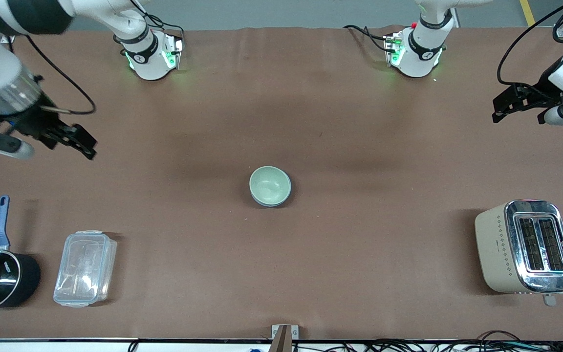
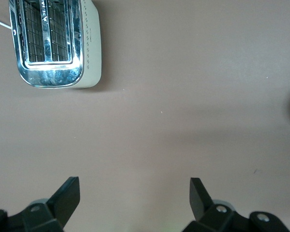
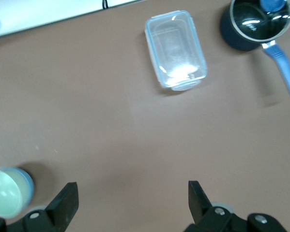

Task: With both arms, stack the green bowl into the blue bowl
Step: 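Open the right gripper and withdraw it from the stacked bowls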

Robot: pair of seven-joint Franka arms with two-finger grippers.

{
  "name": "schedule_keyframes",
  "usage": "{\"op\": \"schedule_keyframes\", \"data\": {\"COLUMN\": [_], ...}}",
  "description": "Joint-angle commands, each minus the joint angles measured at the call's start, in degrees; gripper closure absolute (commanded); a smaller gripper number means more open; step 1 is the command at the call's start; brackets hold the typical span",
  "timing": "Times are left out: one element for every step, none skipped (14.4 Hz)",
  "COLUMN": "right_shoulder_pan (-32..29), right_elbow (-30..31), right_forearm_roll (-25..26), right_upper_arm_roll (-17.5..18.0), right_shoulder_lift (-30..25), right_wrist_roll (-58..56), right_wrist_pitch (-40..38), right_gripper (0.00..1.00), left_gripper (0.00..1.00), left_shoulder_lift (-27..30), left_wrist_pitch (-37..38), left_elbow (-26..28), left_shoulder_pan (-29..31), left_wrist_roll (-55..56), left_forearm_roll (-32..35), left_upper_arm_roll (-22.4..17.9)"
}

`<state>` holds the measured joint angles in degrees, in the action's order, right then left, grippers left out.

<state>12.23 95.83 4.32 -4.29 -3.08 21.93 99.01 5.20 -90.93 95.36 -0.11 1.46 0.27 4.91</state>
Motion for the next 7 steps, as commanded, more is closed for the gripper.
{"op": "schedule_keyframes", "data": {"right_shoulder_pan": [-4.39,-5.62,-6.68,-7.74,-8.88,-9.76,-10.55], "right_elbow": [-1.77,-4.23,-6.17,-8.01,-9.08,-9.43,-9.52], "right_forearm_roll": [0.87,0.52,0.34,0.26,-0.27,-0.88,-1.85], "right_upper_arm_roll": [1.57,1.4,1.39,1.39,1.48,1.48,1.4], "right_shoulder_lift": [-2.55,-2.37,-2.11,-2.11,-2.11,-2.02,-2.02], "right_wrist_roll": [-7.13,-9.86,-11.36,-12.42,-13.39,-14.36,-16.19], "right_wrist_pitch": [-4.86,-7.14,-8.47,-9.09,-9.88,-11.02,-12.16], "right_gripper": [0.0,0.0,0.0,0.0,0.0,0.0,0.0], "left_gripper": [0.0,0.0,0.0,0.0,0.0,0.0,0.0], "left_shoulder_lift": [0.25,0.16,0.16,0.16,0.16,0.16,0.16], "left_wrist_pitch": [-0.04,-0.04,-0.04,0.31,0.31,0.31,0.31], "left_elbow": [-1.13,-1.57,-1.58,-1.66,-1.75,-1.75,-1.75], "left_shoulder_pan": [-0.07,-0.07,-0.07,-0.15,-0.16,-0.16,-0.16], "left_wrist_roll": [-0.32,-0.23,-0.32,-0.23,-0.32,-0.32,-0.32], "left_forearm_roll": [-0.37,-0.28,-0.19,-0.1,-0.1,-0.1,-0.1], "left_upper_arm_roll": [0.01,0.01,0.1,0.1,0.1,0.1,0.1]}}
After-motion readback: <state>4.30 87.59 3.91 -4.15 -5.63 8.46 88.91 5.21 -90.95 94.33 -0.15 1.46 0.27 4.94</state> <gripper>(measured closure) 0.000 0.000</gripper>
